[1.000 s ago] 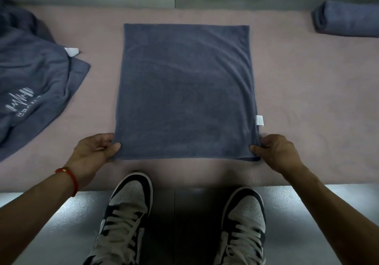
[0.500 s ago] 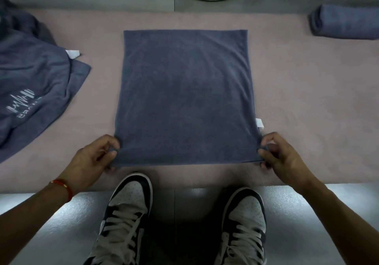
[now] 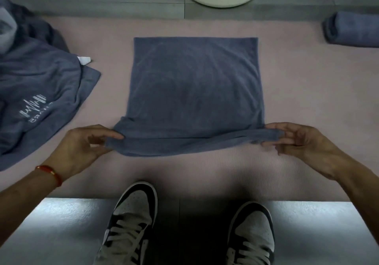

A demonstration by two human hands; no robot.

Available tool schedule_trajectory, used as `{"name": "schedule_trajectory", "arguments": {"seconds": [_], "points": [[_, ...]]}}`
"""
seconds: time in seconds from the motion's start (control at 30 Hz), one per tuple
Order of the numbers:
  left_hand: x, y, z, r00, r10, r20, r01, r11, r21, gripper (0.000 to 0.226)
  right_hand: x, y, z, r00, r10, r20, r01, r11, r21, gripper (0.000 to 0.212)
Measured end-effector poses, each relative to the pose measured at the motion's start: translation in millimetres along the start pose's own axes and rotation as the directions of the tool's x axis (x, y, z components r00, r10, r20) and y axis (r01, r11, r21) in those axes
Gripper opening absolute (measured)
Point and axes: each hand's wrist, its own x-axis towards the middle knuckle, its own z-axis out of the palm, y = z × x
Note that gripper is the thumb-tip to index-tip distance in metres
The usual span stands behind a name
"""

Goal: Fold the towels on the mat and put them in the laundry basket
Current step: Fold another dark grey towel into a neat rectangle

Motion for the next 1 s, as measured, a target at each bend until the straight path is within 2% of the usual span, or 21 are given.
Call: {"name": "schedule_trajectory", "arguments": {"seconds": [0.07,0.17,0.23,0.27,0.33,0.43,0.5,0.63,0.7,0.8,0.9,1.0], "points": [[14.5,4.1,3.3,0.993,-0.086,-0.083,0.076,0.99,-0.12,0.033,9.7,-11.3,-0.4,0.994,-0.051,-0.092,0.05,0.999,-0.013,0.045],[37.1,20.7,4.5,0.969,-0.133,-0.207,0.108,0.986,-0.128,0.012,29.4,-24.0,-1.0,0.948,-0.197,-0.249,0.185,0.98,-0.07,0.025],[46.4,32.7,4.5,0.964,-0.158,-0.213,0.105,0.965,-0.241,0.016,38.1,-27.0,-0.1,0.915,-0.251,-0.317,0.204,0.963,-0.173,0.008],[48.1,34.9,4.8,0.969,-0.166,-0.184,0.106,0.95,-0.295,0.018,39.5,-28.1,0.0,0.903,-0.263,-0.339,0.198,0.956,-0.215,0.012],[46.2,36.8,6.2,0.981,-0.143,-0.13,0.101,0.953,-0.286,0.021,34.7,-30.0,1.0,0.92,-0.256,-0.297,0.212,0.962,-0.172,0.027],[32.5,20.8,7.3,0.993,-0.1,-0.055,0.087,0.976,-0.199,0.027,19.1,-26.4,2.4,0.972,-0.197,-0.126,0.191,0.98,-0.059,0.029],[17.2,9.2,5.9,0.997,-0.081,0.003,0.08,0.977,-0.2,0.036,10.2,-17.0,-2.1,0.987,-0.141,-0.075,0.136,0.989,-0.065,0.029],[-15.8,0.7,4.2,0.976,-0.099,0.193,0.139,0.969,-0.204,0.038,-5.4,-7.1,-8.1,0.999,-0.005,0.038,0.009,0.993,-0.115,0.03],[-21.3,1.3,2.6,0.97,-0.11,0.215,0.162,0.958,-0.237,0.04,-6.0,-11.7,-10.2,0.997,0.014,0.075,-0.005,0.993,-0.119,0.029],[0.4,11.4,0.8,0.985,-0.163,0.062,0.175,0.915,-0.364,0.034,16.8,-27.3,-16.1,0.995,-0.084,-0.059,0.075,0.988,-0.133,0.028],[52.7,22.0,0.7,0.965,-0.233,-0.121,0.156,0.879,-0.451,0.02,59.1,-55.4,-14.9,0.95,-0.198,-0.241,0.173,0.978,-0.121,0.028],[114.8,19.3,0.8,0.928,-0.322,-0.188,0.202,0.859,-0.471,0.014,112.7,-78.4,-17.4,0.896,-0.264,-0.356,0.204,0.959,-0.197,0.023]]}}
